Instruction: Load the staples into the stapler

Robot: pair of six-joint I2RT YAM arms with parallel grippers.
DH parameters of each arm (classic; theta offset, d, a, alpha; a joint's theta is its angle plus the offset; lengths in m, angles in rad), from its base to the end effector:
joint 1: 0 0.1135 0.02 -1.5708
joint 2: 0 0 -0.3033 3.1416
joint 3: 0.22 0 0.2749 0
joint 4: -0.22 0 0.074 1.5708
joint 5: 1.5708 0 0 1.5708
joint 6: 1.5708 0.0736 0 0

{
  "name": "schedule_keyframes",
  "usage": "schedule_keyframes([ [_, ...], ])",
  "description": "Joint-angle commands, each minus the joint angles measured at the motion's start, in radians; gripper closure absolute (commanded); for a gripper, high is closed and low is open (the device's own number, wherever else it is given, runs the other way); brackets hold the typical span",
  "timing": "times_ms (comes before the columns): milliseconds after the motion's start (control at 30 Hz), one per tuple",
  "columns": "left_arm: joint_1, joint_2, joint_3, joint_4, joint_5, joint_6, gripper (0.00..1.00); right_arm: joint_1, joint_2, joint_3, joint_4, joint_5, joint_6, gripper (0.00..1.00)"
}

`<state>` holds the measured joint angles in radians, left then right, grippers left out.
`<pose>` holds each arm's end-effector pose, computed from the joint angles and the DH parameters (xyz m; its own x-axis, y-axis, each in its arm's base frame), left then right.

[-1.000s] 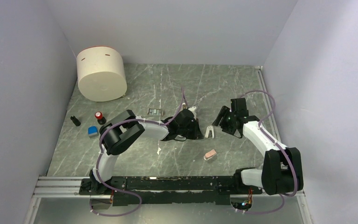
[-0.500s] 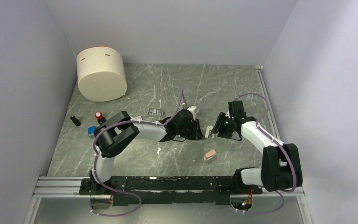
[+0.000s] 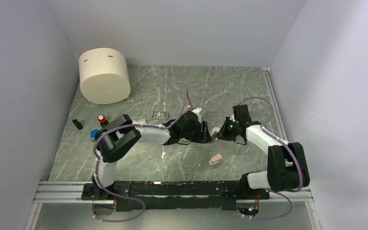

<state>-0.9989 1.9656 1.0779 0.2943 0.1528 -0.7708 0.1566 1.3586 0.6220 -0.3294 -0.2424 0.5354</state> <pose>0.2472 -0.4048 0.1412 -0.8437 0.0386 -0.5354 0.4343 0.6352 -0.6387 0.2595 0.0589 0.1469 -0.8793 0.3626 -0.3088 0.2123 0.8788 0.4274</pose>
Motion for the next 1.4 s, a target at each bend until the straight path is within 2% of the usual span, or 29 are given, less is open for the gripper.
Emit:
schedule_keyframes([
  [0,-0.009,-0.056,-0.001,0.003,-0.060,0.017,0.41,0.001,0.002,-0.055,0.043,-0.027,0.031,1.00],
  [167,-0.009,-0.109,-0.037,-0.004,-0.137,-0.002,0.34,0.001,-0.022,-0.097,0.138,-0.149,0.039,1.00],
  [367,-0.007,-0.181,-0.104,0.022,-0.234,-0.024,0.31,0.001,0.035,-0.157,0.298,-0.320,0.061,1.00],
  [500,-0.007,-0.203,-0.122,0.028,-0.257,-0.026,0.31,0.002,0.068,-0.185,0.379,-0.360,0.063,0.98],
  [833,-0.007,-0.137,-0.067,-0.009,-0.202,-0.016,0.30,0.000,0.064,-0.247,0.364,-0.200,0.092,0.85],
  [1367,-0.007,-0.081,-0.033,0.014,-0.151,0.012,0.29,-0.006,-0.045,-0.286,0.352,-0.167,0.104,0.81],
])
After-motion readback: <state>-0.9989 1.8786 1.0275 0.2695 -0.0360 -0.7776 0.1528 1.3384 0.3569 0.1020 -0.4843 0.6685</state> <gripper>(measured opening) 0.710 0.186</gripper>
